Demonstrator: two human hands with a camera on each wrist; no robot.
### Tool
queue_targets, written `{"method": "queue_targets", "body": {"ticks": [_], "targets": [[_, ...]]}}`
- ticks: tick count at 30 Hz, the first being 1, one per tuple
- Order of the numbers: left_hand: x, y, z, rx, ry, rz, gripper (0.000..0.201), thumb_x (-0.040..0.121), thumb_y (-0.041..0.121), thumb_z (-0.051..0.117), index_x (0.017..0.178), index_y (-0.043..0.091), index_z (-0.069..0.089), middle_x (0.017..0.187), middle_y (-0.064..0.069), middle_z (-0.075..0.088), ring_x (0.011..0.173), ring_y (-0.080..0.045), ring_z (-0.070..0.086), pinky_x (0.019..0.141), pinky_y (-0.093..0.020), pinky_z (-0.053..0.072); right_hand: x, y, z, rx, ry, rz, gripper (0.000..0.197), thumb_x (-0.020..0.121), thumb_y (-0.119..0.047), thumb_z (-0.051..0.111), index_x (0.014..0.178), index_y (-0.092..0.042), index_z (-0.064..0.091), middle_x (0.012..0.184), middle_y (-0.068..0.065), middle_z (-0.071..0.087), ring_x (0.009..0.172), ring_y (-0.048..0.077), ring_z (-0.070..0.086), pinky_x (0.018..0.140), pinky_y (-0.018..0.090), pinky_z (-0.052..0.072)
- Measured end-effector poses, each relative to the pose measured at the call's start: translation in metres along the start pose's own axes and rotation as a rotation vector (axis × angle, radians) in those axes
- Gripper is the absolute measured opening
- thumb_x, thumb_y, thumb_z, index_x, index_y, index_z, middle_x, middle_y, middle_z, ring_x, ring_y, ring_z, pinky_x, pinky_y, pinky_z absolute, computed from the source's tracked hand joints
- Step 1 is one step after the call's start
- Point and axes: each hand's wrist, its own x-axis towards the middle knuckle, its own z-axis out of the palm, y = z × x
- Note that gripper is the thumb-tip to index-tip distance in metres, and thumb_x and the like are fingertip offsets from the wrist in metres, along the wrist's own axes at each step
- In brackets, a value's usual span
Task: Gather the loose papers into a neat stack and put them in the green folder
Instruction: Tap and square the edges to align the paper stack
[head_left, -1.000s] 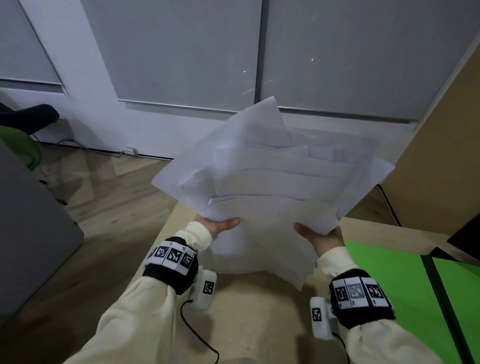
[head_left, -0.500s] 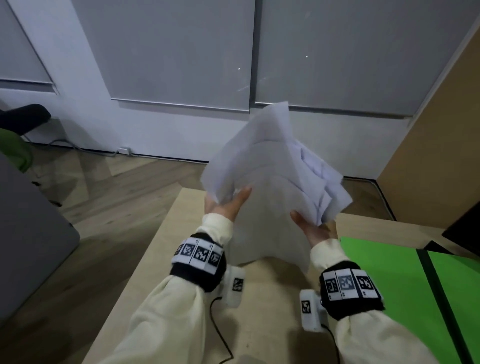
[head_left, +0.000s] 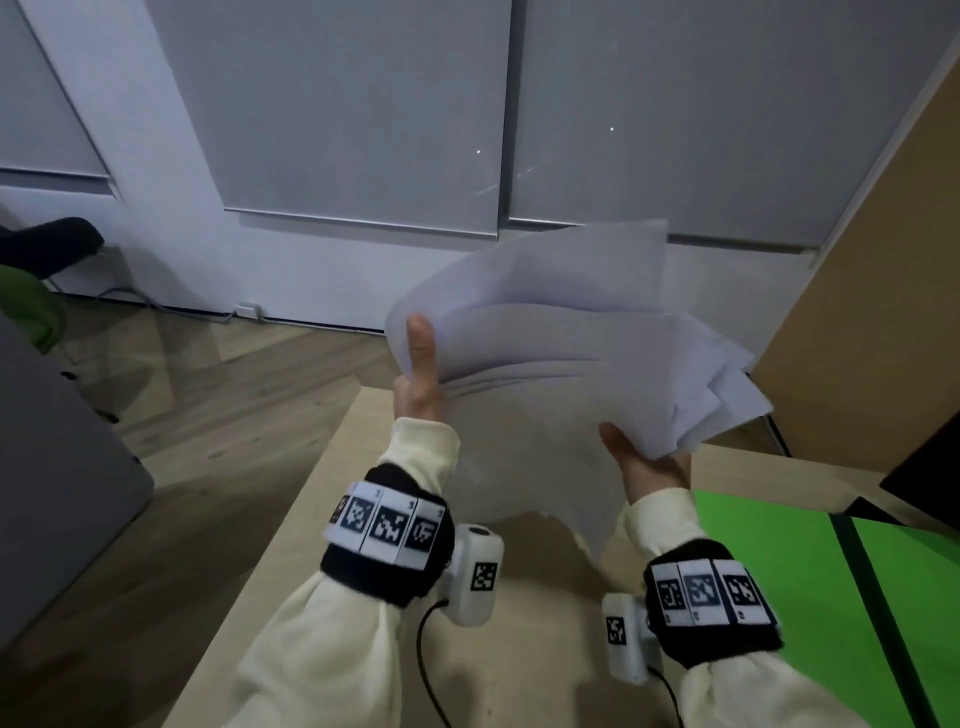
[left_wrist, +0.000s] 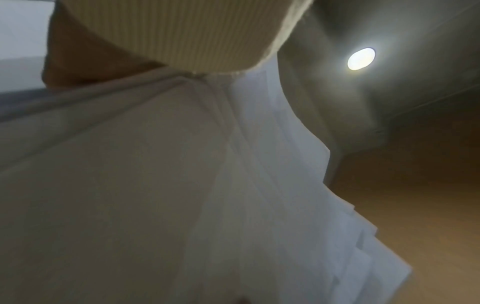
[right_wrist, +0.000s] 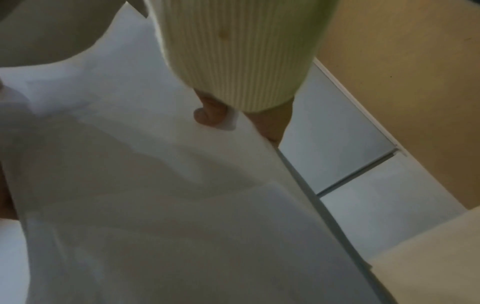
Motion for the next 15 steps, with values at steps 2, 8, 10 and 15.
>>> {"method": "queue_targets", "body": {"ticks": [2,8,10,15], "targets": [[-0.009,0.003,-0.002,-0.029,0.03,0.045,0.148,0.015,0.101,0.039,0.134,0.014,0.045,0.137,-0.015,0.051,0.126,-0.032,0.049,0.112,-0.045,0.035,-0.006,-0.003,-0.004,-0.05,-0.047,0.004,0.054,0.082,-0.019,0.069,0.132,-0.01,0.049,0.12,-0.001,0.054,0.116,0.01,0.047,0.093,0.016,0.03],[-0.031,0.006,-0.001,0.056,0.179,0.048,0.161,-0.001,0.099,0.029,0.129,0.008,0.051,0.108,-0.003,0.052,0.096,-0.015,0.046,0.086,-0.024,0.033,-0.005,0.02,-0.003,-0.229,-0.092,0.101,0.081,0.071,-0.044,0.074,0.138,-0.008,0.043,0.145,0.011,0.044,0.134,0.027,0.042,0.111,0.031,0.03],[-0.034,0.01,0.0,-0.001,0.229,0.047,0.143,0.016,0.098,0.041,0.125,0.007,0.054,0.107,-0.004,0.053,0.096,-0.019,0.049,0.086,-0.025,0.033,-0.003,0.021,-0.002,-0.256,-0.095,0.064,0.086,0.072,-0.045,0.073,0.142,-0.014,0.036,0.151,0.008,0.034,0.14,0.024,0.032,0.115,0.03,0.023],[-0.021,0.019,0.005,0.124,0.246,-0.023,0.074,0.073,0.074,0.047,0.103,0.008,0.063,0.101,-0.012,0.055,0.094,-0.026,0.047,0.092,-0.033,0.037,0.001,0.022,0.001,-0.116,-0.114,0.039,0.086,0.07,-0.033,0.078,0.142,-0.011,0.036,0.147,0.006,0.041,0.137,0.022,0.037,0.116,0.031,0.025]]}}
